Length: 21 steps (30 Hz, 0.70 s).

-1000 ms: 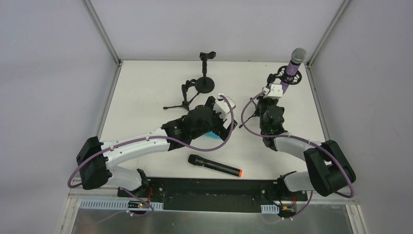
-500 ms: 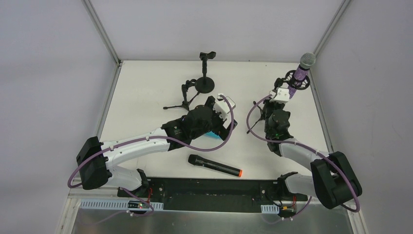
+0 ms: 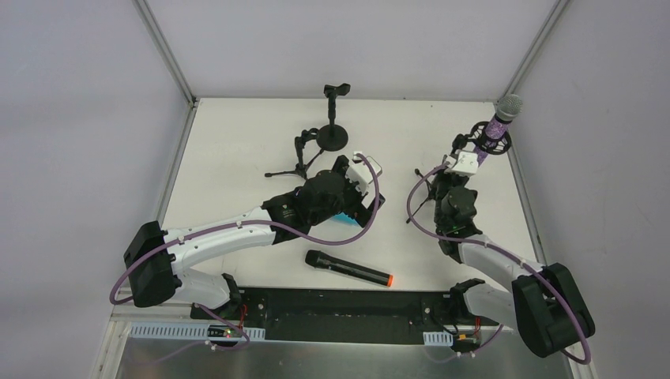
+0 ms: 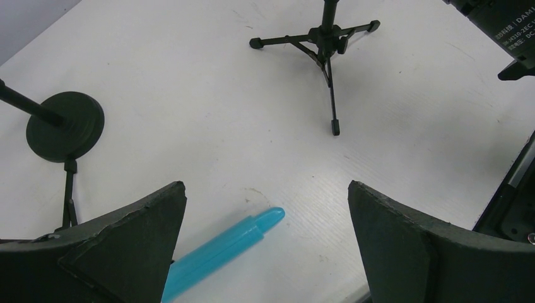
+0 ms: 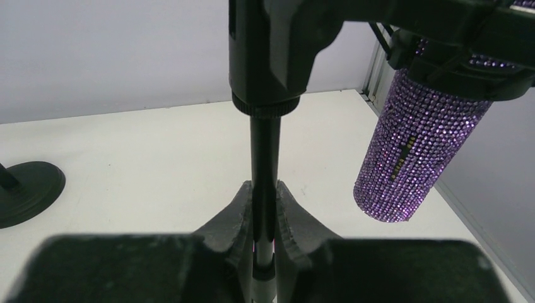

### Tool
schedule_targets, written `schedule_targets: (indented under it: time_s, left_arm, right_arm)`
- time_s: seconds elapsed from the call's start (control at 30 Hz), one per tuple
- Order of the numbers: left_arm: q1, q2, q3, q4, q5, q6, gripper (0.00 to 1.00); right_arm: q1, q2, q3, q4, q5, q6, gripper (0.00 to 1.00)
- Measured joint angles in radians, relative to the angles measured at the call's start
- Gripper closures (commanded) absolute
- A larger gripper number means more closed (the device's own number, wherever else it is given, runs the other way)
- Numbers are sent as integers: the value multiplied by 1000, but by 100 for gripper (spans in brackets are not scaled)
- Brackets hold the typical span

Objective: Attach the microphones to the stand

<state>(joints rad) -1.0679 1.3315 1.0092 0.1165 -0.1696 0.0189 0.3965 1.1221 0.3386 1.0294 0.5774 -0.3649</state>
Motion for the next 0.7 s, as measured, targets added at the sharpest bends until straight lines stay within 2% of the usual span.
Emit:
schedule_targets:
  time_s: [0.13, 0.7]
  left_arm:
    - [0, 0, 0, 0, -1, 1, 1]
    - [0, 0, 0, 0, -17, 2, 1]
  right_arm:
    - [0, -12, -3, -16, 10, 18, 69]
    - [-3, -135, -3, -198, -17, 108, 40]
